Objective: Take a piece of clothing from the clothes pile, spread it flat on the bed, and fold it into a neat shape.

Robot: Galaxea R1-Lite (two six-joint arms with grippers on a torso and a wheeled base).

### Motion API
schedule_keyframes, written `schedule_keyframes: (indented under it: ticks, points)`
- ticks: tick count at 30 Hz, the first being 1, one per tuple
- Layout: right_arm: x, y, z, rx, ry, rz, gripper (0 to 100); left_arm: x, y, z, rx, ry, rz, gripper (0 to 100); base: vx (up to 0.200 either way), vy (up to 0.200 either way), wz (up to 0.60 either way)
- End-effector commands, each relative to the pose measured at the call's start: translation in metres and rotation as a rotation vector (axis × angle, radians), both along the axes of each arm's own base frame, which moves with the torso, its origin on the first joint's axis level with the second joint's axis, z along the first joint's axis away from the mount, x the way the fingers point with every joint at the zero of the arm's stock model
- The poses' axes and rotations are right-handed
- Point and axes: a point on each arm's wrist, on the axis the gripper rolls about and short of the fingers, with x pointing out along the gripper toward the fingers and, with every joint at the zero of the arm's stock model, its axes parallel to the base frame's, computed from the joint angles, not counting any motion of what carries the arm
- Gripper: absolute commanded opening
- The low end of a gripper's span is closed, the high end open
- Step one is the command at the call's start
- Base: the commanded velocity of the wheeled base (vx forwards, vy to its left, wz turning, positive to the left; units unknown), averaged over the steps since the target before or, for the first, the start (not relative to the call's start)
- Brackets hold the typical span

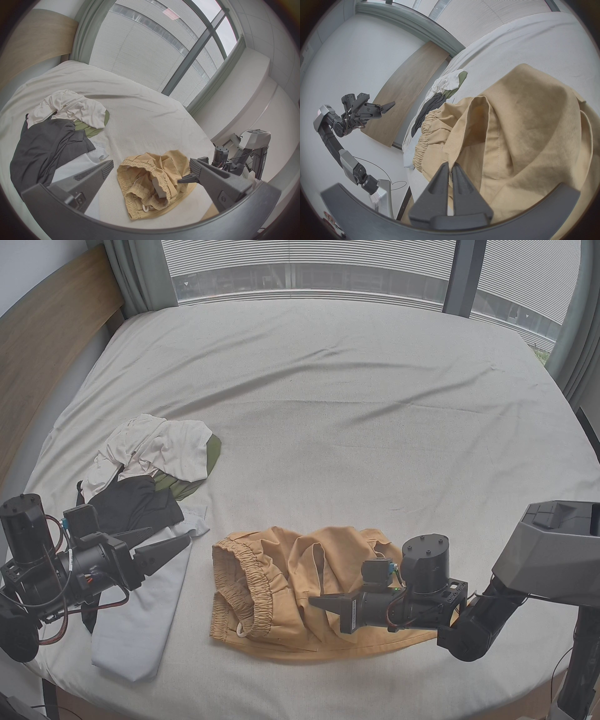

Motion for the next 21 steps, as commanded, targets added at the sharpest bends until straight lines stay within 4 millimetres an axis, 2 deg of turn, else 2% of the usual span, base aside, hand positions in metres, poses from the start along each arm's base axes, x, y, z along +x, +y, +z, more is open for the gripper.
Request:
schedule_keyframes:
  ticks: [1, 7, 21]
  points:
    - [-0.001, -0.002, 0.0, -0.001, 0.003, -0.002, 0, 0.002, -0.001, -0.005, 0.003, 0.017, -0.002, 100, 0.0, 0.0, 0.0]
    - [-0.011, -0.015, 0.012, 0.015, -0.02, -0.017, 0, 0.001, -0.001, -0.006, -0.001, 0.009, -0.008, 100, 0.0, 0.0, 0.0]
    - [-0.019, -0.068, 0.024, 0.061, -0.083, -0.131, 0, -0.002, -0.002, -0.007, 0.002, 0.012, -0.018, 100, 0.0, 0.0, 0.0]
